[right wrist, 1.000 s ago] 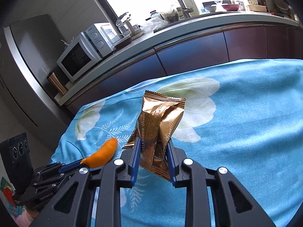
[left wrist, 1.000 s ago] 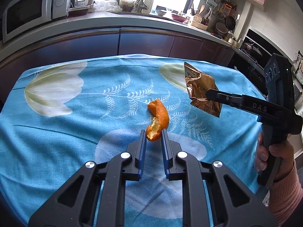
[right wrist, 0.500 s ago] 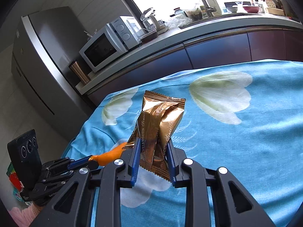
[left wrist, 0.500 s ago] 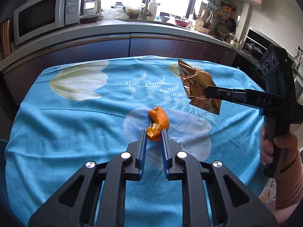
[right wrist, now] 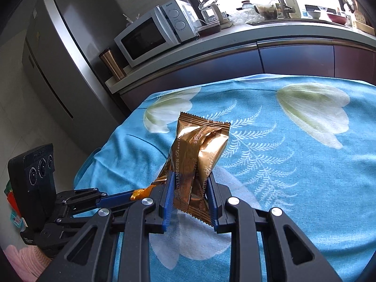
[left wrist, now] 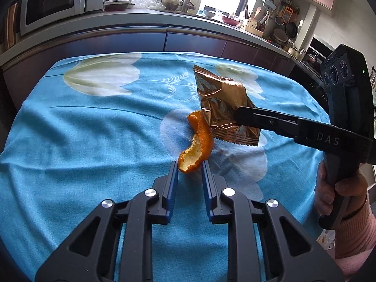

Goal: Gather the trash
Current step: 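Carry the orange peel and gold wrapper over to the teal bin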

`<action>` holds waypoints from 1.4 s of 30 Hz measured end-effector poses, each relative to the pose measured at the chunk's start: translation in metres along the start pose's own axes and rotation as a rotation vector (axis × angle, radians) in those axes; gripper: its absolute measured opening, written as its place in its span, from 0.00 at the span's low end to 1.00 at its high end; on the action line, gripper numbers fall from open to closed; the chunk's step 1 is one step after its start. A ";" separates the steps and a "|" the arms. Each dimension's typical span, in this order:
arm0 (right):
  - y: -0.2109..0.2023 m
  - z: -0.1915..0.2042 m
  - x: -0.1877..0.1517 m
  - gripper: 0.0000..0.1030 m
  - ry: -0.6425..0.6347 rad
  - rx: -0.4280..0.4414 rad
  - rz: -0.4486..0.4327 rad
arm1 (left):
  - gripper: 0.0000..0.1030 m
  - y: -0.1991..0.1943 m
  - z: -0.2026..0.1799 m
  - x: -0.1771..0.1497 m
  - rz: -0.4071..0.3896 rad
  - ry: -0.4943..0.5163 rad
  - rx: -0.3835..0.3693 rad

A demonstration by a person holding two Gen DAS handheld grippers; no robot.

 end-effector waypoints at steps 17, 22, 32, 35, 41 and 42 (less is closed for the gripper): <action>0.010 0.004 -0.003 0.24 0.005 -0.015 0.014 | 0.22 0.007 -0.001 0.005 0.005 -0.039 -0.017; 0.008 0.005 -0.003 0.24 0.011 -0.010 0.011 | 0.16 0.004 0.001 0.003 -0.009 -0.054 -0.007; -0.003 0.008 0.001 0.24 0.013 0.014 -0.018 | 0.15 -0.019 0.000 0.001 -0.068 -0.033 0.037; -0.006 0.010 0.002 0.24 0.007 0.020 -0.023 | 0.14 -0.028 -0.001 0.000 -0.083 -0.027 0.058; -0.009 0.016 0.001 0.24 -0.005 0.034 -0.027 | 0.14 -0.049 0.002 -0.003 -0.119 -0.026 0.090; -0.009 0.017 0.002 0.24 -0.006 0.038 -0.028 | 0.14 -0.053 0.003 -0.003 -0.124 -0.027 0.094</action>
Point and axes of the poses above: each gripper's, at about its wrist camera, not at the fingertips, and y roughly the way its jaws point, z to its left, x to its top, the point moved 2 cm from there along y, roughly the way its jaws point, and after that the axes turned 9 degrees about y, right-handed, at the moved point
